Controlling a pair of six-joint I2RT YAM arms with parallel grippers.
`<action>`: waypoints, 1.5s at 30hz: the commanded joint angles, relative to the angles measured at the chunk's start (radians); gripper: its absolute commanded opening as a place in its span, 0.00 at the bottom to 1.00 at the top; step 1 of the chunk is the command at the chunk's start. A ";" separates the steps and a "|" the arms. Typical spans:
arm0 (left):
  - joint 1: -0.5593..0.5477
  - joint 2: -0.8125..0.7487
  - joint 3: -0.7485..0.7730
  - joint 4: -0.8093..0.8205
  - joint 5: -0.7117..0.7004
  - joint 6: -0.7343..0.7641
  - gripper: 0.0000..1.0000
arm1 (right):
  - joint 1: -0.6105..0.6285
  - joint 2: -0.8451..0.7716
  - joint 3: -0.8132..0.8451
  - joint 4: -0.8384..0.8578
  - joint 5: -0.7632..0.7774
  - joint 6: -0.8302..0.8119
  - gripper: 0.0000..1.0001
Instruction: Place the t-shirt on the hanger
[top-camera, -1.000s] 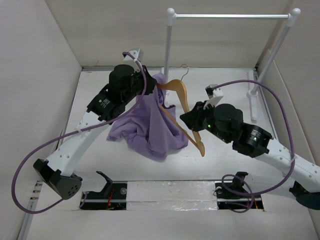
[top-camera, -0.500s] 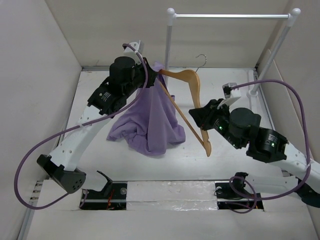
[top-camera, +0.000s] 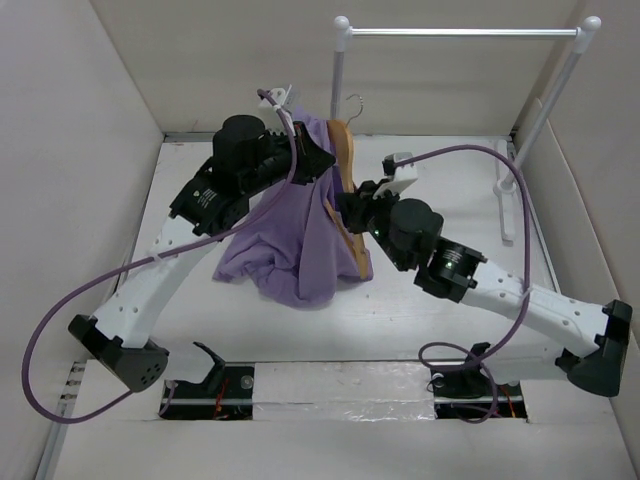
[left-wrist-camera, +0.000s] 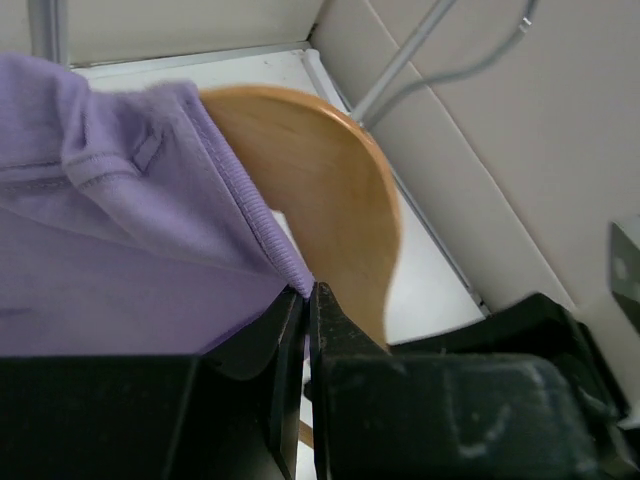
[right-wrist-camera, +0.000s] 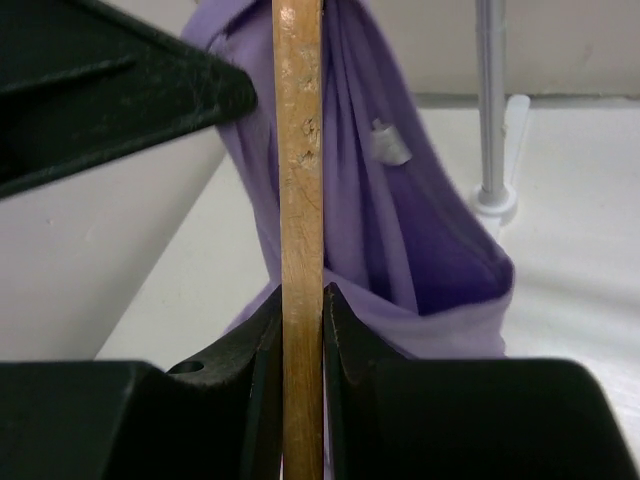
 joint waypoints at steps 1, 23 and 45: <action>-0.005 -0.106 -0.002 0.042 0.099 -0.033 0.00 | -0.030 0.039 0.001 0.435 0.005 -0.079 0.00; 0.007 -0.197 0.084 0.030 -0.385 -0.159 0.56 | 0.041 -0.057 -0.127 0.677 0.020 -0.031 0.00; 0.081 -0.024 0.026 0.408 0.095 -0.349 0.72 | 0.050 -0.178 -0.177 0.545 -0.012 -0.041 0.00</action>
